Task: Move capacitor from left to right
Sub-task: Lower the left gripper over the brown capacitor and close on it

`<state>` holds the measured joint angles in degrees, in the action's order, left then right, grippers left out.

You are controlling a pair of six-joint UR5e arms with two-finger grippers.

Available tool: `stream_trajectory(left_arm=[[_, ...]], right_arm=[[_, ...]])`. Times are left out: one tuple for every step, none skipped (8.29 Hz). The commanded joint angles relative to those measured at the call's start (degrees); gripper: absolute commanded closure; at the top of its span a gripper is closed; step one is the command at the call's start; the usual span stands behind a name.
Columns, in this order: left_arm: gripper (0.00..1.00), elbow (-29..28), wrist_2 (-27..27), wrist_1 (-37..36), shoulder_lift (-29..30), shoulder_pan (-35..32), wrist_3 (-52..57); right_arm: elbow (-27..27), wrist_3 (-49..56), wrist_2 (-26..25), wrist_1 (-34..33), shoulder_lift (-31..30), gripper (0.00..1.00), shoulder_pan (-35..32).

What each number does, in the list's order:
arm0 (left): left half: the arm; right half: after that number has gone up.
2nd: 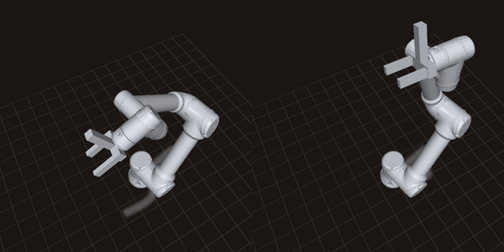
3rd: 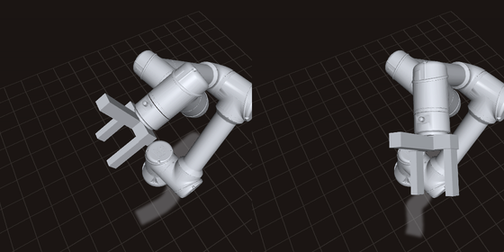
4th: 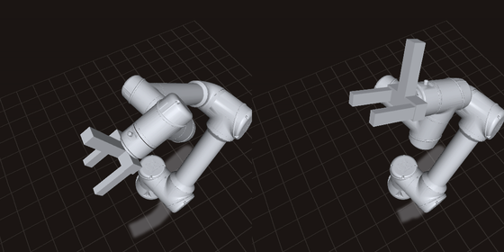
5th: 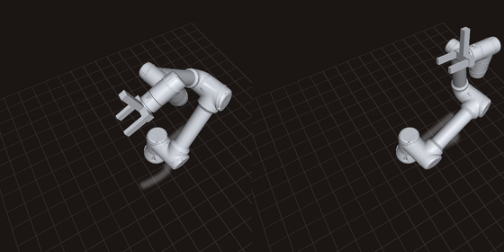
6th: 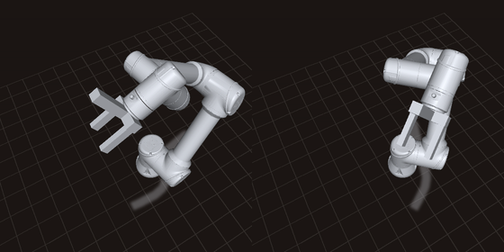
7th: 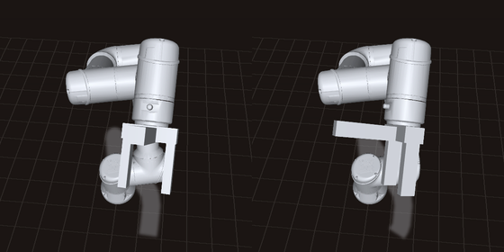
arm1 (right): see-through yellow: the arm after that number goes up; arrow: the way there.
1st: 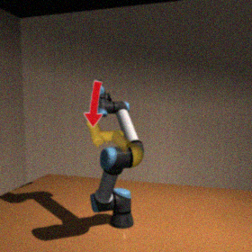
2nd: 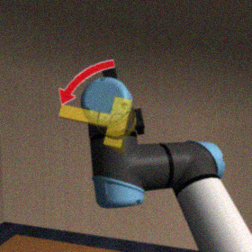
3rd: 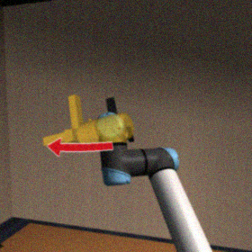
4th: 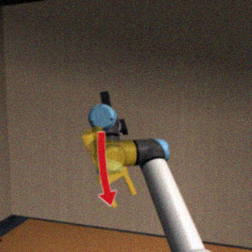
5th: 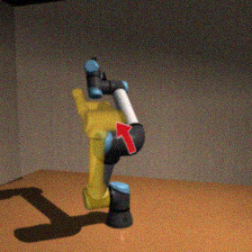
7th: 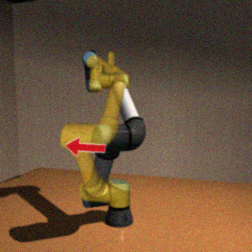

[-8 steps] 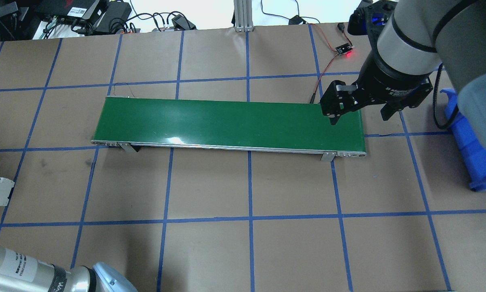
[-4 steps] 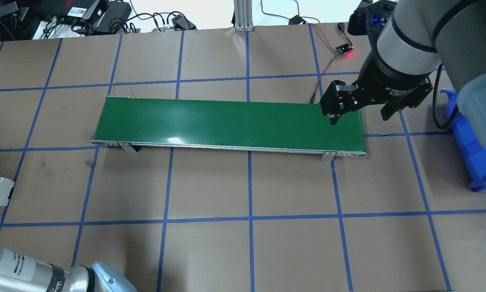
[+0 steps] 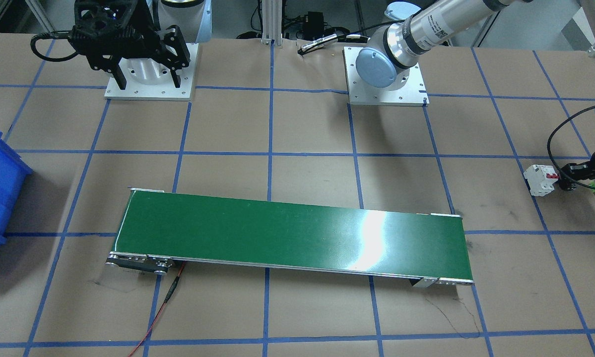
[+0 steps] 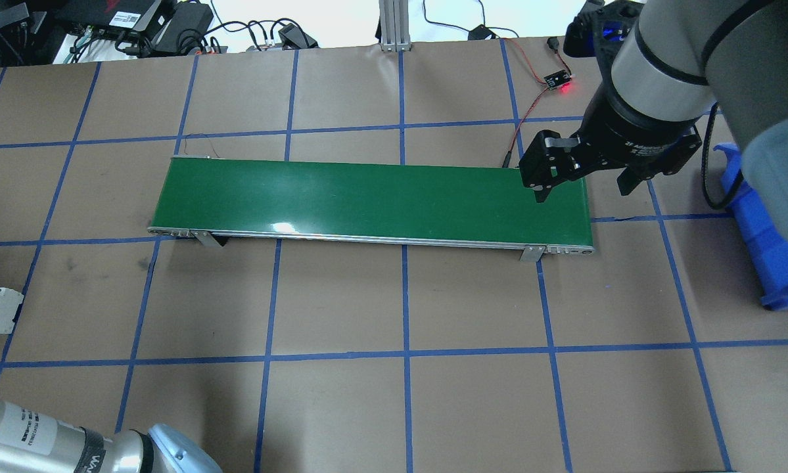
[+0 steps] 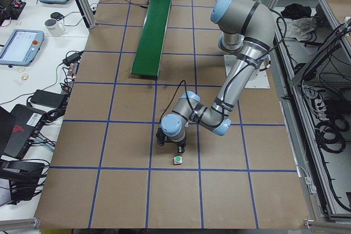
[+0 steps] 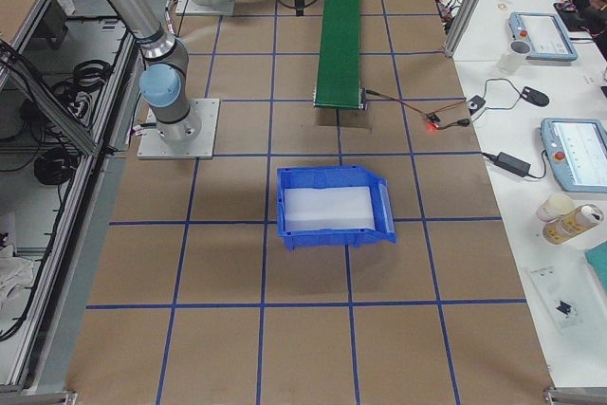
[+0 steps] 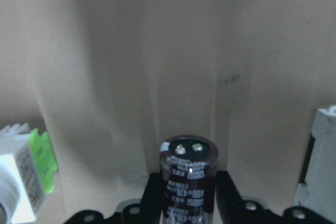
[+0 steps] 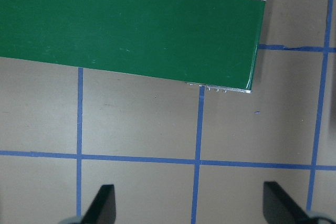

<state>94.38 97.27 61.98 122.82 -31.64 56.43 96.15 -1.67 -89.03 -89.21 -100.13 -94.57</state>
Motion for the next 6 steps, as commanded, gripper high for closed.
stream_trajectory(left_arm=[[0.77,-0.43,-0.33,0.59,-0.82,0.09,-0.44],[0.82,-0.60,-0.50,0.68,-1.44,0.00,-0.44],[0.83,-0.69,-0.77,1.03,-2.32,0.00,-0.62],[0.84,-0.86,-3.03,1.12,-4.33,0.09,-0.70],[0.84,-1.04,-4.71,1.91,-7.04,0.09,-2.01],[0.85,-1.30,-5.68,5.22,-9.59,0.09,-3.68]], right_arm=[[0.00,0.00,0.00,0.00,0.02,0.00,0.00],[0.00,0.00,0.00,0.00,-0.06,0.00,-0.09],[0.00,0.00,0.00,0.00,0.02,0.00,0.00],[0.00,0.00,0.00,0.00,0.02,0.00,-0.09],[0.00,0.00,0.00,0.00,-0.06,0.00,-0.09],[0.00,0.00,0.00,0.00,0.02,0.00,0.00]])
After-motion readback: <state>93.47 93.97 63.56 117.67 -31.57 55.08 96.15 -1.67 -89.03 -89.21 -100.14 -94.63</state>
